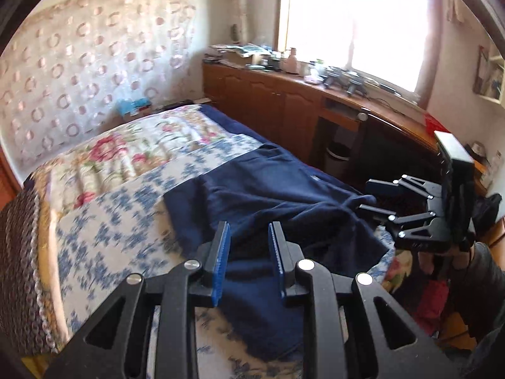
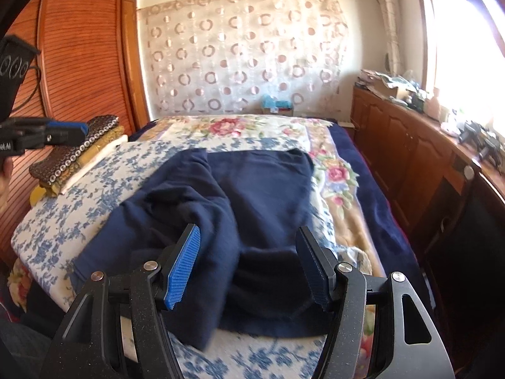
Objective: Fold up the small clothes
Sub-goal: 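Withdraw the left gripper while right gripper presses down on the folded shirt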
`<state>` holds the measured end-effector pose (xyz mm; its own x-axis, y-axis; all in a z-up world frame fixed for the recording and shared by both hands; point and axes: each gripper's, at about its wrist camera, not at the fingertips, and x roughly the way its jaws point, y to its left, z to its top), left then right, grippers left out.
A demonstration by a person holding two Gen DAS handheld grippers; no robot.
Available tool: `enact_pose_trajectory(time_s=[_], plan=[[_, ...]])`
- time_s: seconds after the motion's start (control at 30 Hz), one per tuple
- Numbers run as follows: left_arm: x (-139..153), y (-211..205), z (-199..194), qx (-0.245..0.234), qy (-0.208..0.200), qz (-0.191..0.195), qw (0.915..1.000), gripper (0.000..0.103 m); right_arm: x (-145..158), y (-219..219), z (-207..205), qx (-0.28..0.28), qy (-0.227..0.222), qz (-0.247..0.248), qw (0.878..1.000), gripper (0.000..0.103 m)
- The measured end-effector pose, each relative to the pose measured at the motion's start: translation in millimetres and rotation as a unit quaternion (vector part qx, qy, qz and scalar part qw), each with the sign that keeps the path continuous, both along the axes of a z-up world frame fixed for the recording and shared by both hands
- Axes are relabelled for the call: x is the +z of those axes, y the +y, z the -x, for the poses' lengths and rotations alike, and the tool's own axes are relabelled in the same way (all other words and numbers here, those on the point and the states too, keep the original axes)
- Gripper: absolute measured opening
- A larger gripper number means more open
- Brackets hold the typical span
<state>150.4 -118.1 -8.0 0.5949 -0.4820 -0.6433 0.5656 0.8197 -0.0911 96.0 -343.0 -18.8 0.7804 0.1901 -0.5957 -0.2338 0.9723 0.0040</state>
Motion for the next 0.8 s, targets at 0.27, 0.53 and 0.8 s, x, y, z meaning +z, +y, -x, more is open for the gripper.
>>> enact_pose_trajectory(time_s=[0.27, 0.53, 0.8], plan=[[-18.7, 50.3, 5.8, 0.064, -0.004, 0.005, 0.9979, 0.023, 10.0, 46.2, -29.3, 0.051, -0.001, 0.015, 0.999, 0.064], [-26.1, 80.1, 8.1, 0.099, -0.004, 0.01, 0.995, 0.023, 21.6, 84.5, -57.3, 0.09, 0.003, 0.016, 0.996, 0.064], [-35.6, 90.3, 12.2, 0.113, -0.005, 0.008, 0.9935, 0.023, 18.7, 120.9, -84.7, 0.125, 0.028, 0.03, 0.991, 0.064]])
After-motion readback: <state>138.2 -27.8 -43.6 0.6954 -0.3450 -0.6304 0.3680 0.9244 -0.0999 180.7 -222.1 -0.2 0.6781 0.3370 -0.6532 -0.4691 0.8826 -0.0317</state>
